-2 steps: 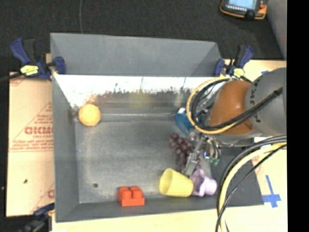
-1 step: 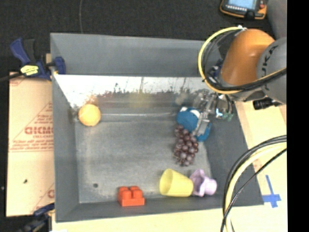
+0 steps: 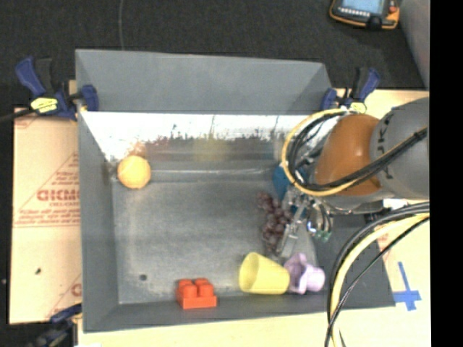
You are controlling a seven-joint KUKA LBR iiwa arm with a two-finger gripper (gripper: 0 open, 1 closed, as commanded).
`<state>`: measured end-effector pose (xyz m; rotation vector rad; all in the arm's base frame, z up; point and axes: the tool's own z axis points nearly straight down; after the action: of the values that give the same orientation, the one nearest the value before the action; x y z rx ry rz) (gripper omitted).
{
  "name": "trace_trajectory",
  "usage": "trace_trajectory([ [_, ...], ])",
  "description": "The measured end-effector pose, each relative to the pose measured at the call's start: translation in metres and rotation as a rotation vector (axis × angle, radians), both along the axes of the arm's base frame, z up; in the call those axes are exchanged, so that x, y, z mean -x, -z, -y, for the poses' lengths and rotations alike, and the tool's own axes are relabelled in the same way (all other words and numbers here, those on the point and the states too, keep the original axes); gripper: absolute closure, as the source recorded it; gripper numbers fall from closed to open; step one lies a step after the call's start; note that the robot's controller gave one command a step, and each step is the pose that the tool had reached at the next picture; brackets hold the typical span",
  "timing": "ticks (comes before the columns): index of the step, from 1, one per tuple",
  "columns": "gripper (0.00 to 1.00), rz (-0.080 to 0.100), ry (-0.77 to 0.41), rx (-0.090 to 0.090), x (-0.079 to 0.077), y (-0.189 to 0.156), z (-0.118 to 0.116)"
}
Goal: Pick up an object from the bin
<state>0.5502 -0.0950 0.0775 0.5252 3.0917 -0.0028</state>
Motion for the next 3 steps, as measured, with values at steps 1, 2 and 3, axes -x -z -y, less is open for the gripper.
trace_trajectory([
  [1,0.0,-0.071,0.254,-0.034,-0.072,-0.004,0.015],
  [2,1.0,0.008,0.008,0.001,-0.005,-0.002,0.001],
  [3,1.0,0.008,0.007,0.001,-0.005,-0.002,0.001],
])
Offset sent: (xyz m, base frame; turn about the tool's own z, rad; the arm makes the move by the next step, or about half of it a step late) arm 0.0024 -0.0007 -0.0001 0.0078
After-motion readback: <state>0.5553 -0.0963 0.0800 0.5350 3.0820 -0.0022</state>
